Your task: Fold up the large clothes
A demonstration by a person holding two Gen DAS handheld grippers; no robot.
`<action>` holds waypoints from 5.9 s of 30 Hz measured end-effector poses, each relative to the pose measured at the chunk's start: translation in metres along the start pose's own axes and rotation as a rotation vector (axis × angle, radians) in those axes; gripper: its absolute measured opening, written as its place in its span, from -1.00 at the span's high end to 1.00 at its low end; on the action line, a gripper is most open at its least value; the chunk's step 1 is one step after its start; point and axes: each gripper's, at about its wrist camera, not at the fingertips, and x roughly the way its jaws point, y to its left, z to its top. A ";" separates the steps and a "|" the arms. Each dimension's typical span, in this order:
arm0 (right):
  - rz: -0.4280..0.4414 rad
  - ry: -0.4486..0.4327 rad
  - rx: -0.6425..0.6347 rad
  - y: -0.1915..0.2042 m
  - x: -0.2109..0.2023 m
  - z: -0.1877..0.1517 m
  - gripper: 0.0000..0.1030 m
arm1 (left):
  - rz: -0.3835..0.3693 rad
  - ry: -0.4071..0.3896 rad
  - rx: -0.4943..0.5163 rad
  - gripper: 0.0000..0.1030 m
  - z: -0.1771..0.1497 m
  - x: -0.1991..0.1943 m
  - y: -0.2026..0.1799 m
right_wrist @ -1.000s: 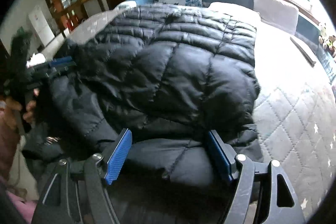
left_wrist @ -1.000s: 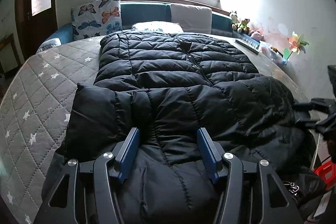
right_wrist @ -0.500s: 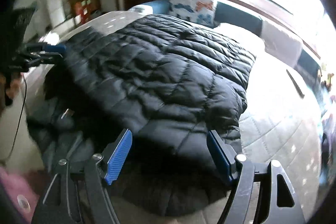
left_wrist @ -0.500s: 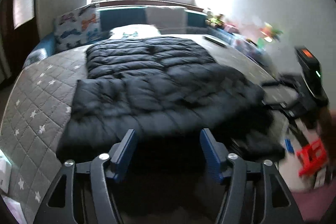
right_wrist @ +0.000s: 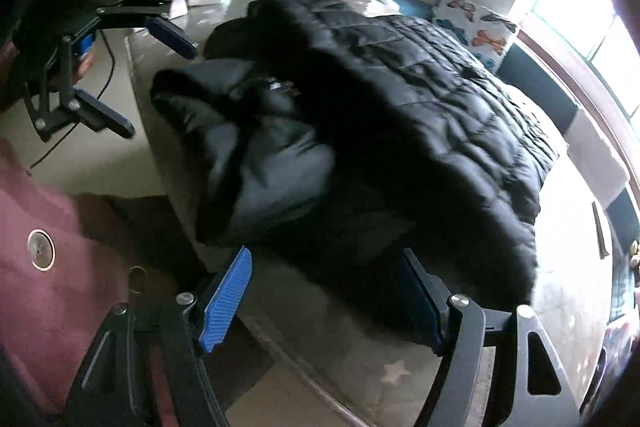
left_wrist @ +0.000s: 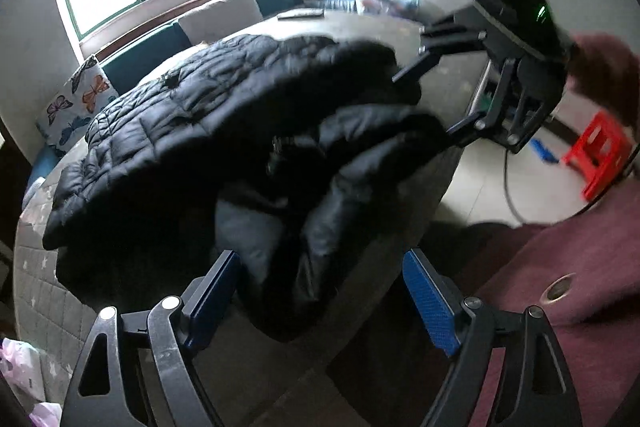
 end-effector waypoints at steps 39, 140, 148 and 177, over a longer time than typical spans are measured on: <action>0.009 -0.235 0.303 -0.062 -0.017 0.088 0.55 | 0.368 -0.154 -0.122 -0.76 -0.013 -0.035 0.081; 0.037 -0.047 0.633 -0.330 0.079 0.150 0.32 | 0.442 0.172 -0.392 -0.62 0.166 0.200 0.396; 0.034 0.045 0.775 -0.343 0.138 0.097 0.45 | 0.489 0.149 -0.401 -0.62 0.173 0.179 0.392; 0.136 0.144 0.775 -0.328 0.196 0.151 0.99 | 0.145 0.032 -0.659 -0.35 0.113 0.104 0.351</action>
